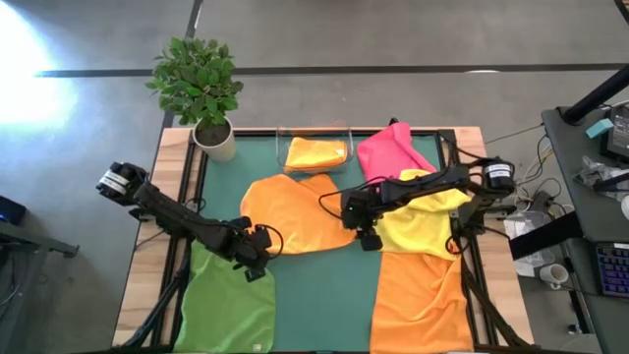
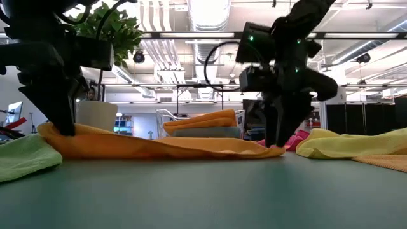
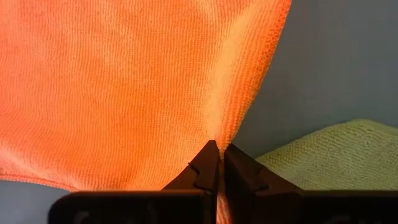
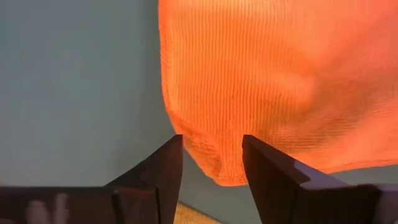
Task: Fold microfiber towels
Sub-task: Fold the top left orange microfiber towel
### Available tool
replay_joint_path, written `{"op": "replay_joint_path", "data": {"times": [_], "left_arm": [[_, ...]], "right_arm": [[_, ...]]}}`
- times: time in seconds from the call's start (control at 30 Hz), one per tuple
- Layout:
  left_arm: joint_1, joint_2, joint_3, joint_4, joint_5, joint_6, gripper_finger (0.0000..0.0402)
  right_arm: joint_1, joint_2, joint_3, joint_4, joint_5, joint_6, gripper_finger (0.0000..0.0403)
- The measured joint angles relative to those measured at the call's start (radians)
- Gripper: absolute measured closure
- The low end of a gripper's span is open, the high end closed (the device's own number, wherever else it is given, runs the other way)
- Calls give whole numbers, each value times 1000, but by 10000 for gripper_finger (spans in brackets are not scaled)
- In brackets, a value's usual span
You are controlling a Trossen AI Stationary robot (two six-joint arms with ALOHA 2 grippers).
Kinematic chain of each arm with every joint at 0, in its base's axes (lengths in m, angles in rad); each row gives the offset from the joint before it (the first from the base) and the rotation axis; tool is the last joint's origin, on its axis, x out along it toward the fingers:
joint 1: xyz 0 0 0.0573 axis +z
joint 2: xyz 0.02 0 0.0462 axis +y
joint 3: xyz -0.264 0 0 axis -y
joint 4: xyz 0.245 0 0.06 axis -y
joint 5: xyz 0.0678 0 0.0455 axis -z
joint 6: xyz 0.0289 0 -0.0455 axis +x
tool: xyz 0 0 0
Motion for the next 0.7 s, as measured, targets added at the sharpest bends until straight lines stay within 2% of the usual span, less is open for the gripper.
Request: {"op": "replay_joint_path", "data": {"times": [0.27,0.43,0.6,0.7], "left_arm": [[0,0,-1,-3,0,11,402],[0,-3,-1,-22,3,22,402],[0,-22,6,-32,119,24,402],[0,-38,29,-51,202,25,402]], "right_arm": [[9,57,3,-1,-53,49,267],[9,53,3,1,-46,109,314],[13,9,1,-12,-94,193,385],[20,-21,16,-13,-119,261,391]]}}
